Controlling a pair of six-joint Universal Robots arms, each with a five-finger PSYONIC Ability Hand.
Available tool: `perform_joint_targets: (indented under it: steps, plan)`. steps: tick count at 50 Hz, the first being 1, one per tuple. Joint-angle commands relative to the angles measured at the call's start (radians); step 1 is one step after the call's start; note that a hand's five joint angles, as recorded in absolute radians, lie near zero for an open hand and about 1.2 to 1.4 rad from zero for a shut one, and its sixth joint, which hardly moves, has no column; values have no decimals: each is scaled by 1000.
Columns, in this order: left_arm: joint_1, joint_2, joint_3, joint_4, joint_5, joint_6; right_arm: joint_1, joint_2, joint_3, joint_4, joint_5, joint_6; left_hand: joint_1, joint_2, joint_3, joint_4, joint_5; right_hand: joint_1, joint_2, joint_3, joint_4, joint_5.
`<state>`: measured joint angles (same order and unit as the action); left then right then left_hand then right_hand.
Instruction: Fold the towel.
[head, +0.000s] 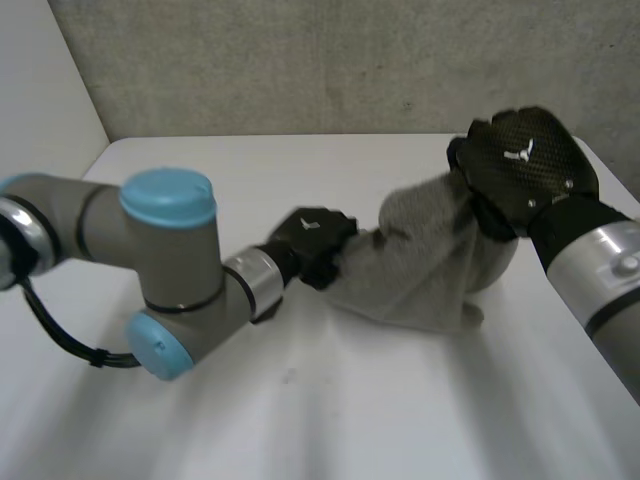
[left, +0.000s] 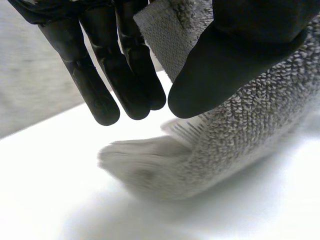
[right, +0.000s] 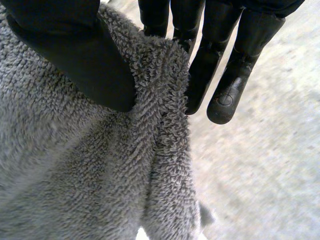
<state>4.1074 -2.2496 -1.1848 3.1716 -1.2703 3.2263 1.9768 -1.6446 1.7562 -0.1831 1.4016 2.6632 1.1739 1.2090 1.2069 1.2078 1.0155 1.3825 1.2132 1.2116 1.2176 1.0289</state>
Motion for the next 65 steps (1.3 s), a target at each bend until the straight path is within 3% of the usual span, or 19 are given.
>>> perform_joint_targets:
  steps: [1, 4, 11, 22, 28, 33, 41, 46, 50, 53, 55, 56, 58, 63, 65]
  plan:
    - [70, 119, 10, 14, -317, -48, 13, 43, 19, -267, 13, 59, 222, 187, 189, 188, 206, 14, 183, 185, 179, 193]
    - [70, 172, -38, 16, -363, -106, 13, 86, 22, -335, 19, 72, 222, 187, 189, 188, 206, 14, 183, 185, 179, 193]
    - [65, 301, -238, 14, -339, -187, 14, 117, 37, -268, 10, 66, 222, 187, 189, 188, 206, 14, 183, 185, 179, 193]
    - [42, 442, -522, 5, -317, -183, 11, 155, 22, 47, -55, 26, 222, 187, 189, 188, 206, 14, 183, 185, 179, 193]
    - [44, 467, -584, -42, -319, -171, -3, 190, 6, 307, -76, -121, 222, 187, 189, 188, 206, 14, 183, 185, 179, 193]
    - [71, 472, -595, -99, -333, -143, -3, 219, 2, 465, -78, -253, 222, 187, 189, 188, 206, 14, 183, 185, 179, 193]
    - [177, 504, -584, -99, -333, -111, -3, 221, -1, 484, -73, -290, 222, 187, 189, 188, 206, 14, 183, 185, 179, 193]
    - [195, 493, -549, -72, -320, -70, -3, 264, -73, 433, -69, -290, 222, 187, 189, 188, 206, 14, 183, 185, 179, 193]
    - [189, 438, -397, 37, -319, -53, 5, 318, -175, 346, -55, -276, 222, 187, 189, 188, 206, 14, 183, 185, 179, 193]
    - [186, 385, -240, 114, -320, -59, 11, 362, -302, 209, -32, -240, 222, 187, 189, 188, 206, 14, 183, 185, 179, 193]
    - [182, 363, -152, 145, -320, -60, 11, 394, -424, 37, 28, -171, 222, 187, 189, 188, 206, 14, 183, 185, 179, 193]
    - [182, 363, -151, 145, -320, -60, 11, 394, -425, 36, 28, -171, 222, 187, 189, 188, 206, 14, 183, 185, 179, 193]
    - [180, 320, 30, 204, -325, -69, 13, 402, -500, -159, 97, -106, 222, 187, 189, 188, 206, 14, 183, 185, 179, 193]
    - [185, 280, 244, 271, -336, -109, 11, 391, -508, -375, 154, -77, 222, 187, 189, 188, 206, 14, 183, 185, 179, 193]
    - [192, 277, 283, 274, -340, -126, 11, 384, -491, -380, 154, -77, 222, 187, 189, 188, 206, 14, 183, 185, 179, 193]
